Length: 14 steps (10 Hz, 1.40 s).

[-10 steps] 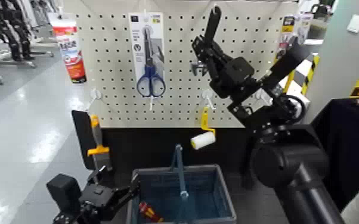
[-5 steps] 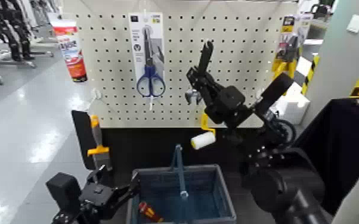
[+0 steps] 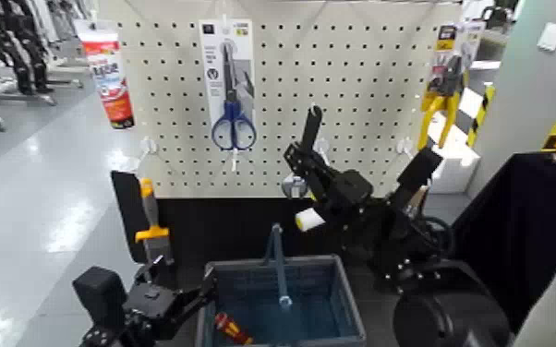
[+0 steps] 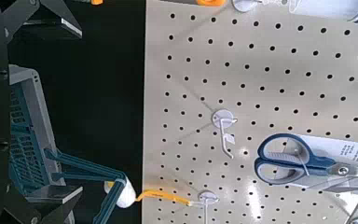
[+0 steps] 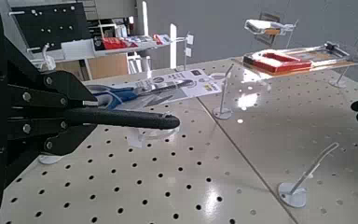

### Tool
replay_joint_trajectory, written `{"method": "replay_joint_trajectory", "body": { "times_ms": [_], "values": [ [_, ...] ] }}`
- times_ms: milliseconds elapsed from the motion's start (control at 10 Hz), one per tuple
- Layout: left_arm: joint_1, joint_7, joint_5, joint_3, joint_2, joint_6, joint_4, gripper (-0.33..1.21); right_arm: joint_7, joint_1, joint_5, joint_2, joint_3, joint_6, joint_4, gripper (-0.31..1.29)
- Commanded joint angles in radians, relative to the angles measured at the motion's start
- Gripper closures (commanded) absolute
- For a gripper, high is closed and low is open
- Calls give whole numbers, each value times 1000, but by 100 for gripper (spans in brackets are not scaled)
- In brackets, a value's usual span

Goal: Put the black wrench into the crate.

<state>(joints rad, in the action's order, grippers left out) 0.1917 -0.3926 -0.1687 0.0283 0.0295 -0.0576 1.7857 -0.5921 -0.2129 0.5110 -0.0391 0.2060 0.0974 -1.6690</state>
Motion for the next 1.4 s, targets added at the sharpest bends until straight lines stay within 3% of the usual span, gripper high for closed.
{"method": "replay_joint_trajectory", "body": {
  "times_ms": [100, 400, 700, 1000, 1400],
  "values": [
    [0, 0, 0, 1, 1, -1, 0, 13, 0, 43, 11, -12, 0, 39, -6, 124],
    [0, 0, 0, 2, 3, -1, 1, 13, -2, 107, 17, -18, -27, 93, -15, 124],
    [0, 0, 0, 4, 3, -4, 1, 13, 0, 147, -19, -31, -53, 163, -55, 124],
    [2, 0, 0, 2, 3, -5, 1, 13, 2, 194, -26, -41, -68, 212, -66, 124],
    [0, 0, 0, 2, 1, -8, 1, 13, -23, 210, -88, -53, -99, 274, -60, 124]
  ]
}}
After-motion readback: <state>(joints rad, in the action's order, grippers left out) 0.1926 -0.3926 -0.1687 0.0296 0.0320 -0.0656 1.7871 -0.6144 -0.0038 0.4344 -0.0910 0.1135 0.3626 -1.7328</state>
